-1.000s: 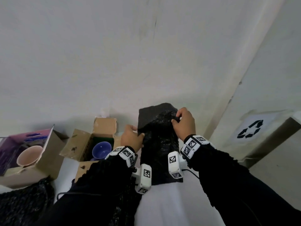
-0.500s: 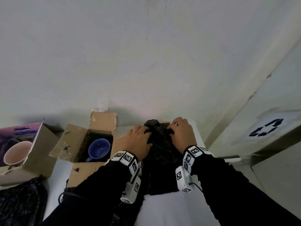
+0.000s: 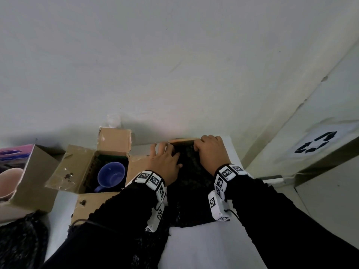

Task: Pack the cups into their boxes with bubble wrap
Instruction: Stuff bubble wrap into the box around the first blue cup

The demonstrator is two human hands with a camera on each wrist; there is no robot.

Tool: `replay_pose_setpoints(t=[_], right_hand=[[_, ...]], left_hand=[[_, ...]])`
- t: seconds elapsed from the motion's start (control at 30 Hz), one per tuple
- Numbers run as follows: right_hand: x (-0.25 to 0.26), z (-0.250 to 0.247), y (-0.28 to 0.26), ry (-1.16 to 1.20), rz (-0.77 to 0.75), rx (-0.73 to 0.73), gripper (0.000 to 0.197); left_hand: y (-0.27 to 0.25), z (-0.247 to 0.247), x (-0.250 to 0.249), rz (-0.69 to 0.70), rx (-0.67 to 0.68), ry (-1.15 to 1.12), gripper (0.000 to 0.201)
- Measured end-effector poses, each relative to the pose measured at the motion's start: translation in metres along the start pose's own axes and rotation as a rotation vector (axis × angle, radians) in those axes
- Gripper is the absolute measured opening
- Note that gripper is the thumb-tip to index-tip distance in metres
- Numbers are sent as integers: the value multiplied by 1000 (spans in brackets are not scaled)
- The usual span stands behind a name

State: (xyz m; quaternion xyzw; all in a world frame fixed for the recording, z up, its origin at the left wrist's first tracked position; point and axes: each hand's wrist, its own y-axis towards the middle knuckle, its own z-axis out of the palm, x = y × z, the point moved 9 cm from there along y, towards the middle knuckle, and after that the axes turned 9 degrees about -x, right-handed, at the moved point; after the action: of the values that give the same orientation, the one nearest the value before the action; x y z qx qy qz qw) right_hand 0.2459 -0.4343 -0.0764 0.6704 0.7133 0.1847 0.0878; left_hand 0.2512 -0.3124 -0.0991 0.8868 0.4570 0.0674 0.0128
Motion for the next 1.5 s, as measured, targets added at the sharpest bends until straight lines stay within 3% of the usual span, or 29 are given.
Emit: replay_pose_setpoints(t=[0.17,0.3,0.37,0.53,0.73,0.8,0.9,1.0,1.17,1.27,1.37,1.5], right_hand=[[-4,11,9,90,98,38,26],[8,19,3,-94,-23,94,18],[10,21,-2,-142,-55,80,29],[6,37,-5,-204,-69,244,52],[7,47,-2,-219,-64,429,37],[7,36,6,-181,-64,383,35],[-5,6,6,36,71,184,26],[-28,-14,-16,177,270,39,29],[-46,4,-71,266,510,354,49],[-42,5,-91,302,551,510,53],[-35,3,-100,267,532,629,37],[-33,-12,-92,269,555,530,17]], left_hand=[[1,2,4,-23,5,-44,39],[0,-1,5,-71,-42,-82,36],[2,3,4,-68,-29,-92,35],[8,12,4,-50,11,-64,36],[4,6,7,-63,-16,-65,36],[-2,-2,10,-79,-91,-77,34],[-14,-17,12,-121,-248,-155,27],[-28,-28,15,-188,-280,-228,22],[-57,-47,18,-277,-268,-173,27],[-74,-39,19,-364,-193,-239,37],[-87,-8,15,-462,5,-400,50],[-95,19,4,-483,186,-585,41]])
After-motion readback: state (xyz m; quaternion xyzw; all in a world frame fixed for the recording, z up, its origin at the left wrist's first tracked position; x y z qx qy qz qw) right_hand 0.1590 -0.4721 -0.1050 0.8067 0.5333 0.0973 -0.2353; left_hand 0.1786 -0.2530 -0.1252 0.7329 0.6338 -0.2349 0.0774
